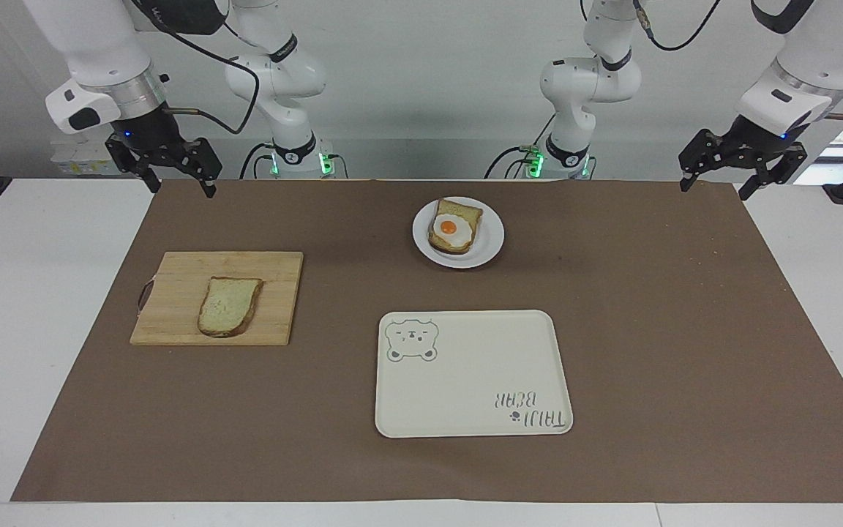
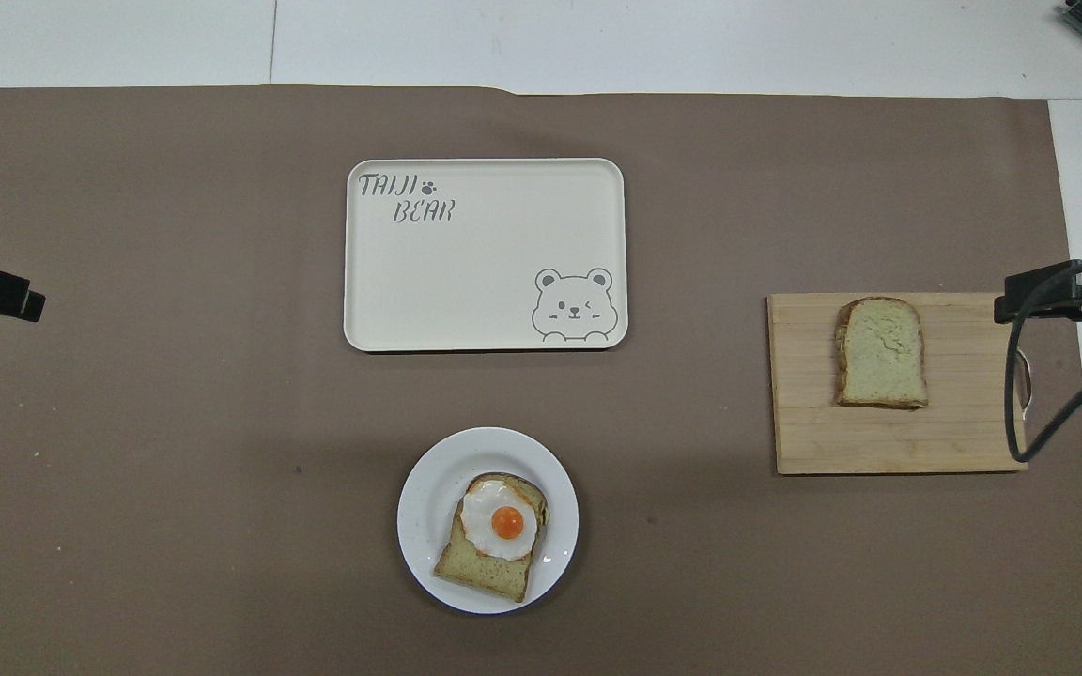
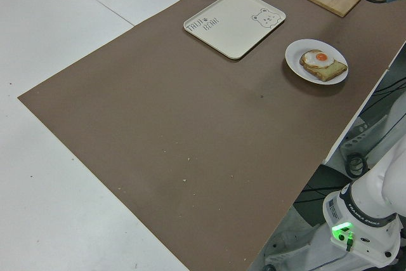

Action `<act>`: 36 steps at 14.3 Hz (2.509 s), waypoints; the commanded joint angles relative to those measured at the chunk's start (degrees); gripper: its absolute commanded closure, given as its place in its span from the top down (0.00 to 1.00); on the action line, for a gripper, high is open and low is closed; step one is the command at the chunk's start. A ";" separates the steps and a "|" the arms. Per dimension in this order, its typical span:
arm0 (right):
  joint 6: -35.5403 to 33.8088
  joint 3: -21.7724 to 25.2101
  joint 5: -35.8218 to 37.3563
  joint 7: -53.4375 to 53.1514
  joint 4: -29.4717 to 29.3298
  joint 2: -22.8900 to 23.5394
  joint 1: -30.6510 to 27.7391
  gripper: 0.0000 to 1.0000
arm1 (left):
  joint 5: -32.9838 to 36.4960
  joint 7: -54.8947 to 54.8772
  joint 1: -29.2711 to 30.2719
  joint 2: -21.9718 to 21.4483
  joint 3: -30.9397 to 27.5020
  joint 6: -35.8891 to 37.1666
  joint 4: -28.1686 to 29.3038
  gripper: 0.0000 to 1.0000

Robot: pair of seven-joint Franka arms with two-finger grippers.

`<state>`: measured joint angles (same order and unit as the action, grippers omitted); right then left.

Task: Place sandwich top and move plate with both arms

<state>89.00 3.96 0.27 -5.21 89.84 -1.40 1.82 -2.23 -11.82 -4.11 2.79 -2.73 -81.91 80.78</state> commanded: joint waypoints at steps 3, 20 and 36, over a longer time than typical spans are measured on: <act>1.00 -0.45 0.16 0.99 1.04 -0.79 -0.77 1.00 | 0.65 1.27 -0.64 -6.39 -0.08 -2.37 9.31 1.00; 4.42 -0.36 0.16 1.43 3.59 -2.02 -1.21 1.00 | 0.65 1.45 0.07 -6.22 -0.17 -2.02 8.70 1.00; 4.69 -0.27 0.25 1.43 3.94 -2.11 -1.29 1.00 | 0.65 1.45 0.07 -6.30 -0.17 -2.02 8.70 1.00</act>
<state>92.54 4.04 0.27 -5.16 91.69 -1.82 1.25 -2.23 -11.00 -4.08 -1.99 -2.92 -82.51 87.51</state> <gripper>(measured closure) 0.000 0.000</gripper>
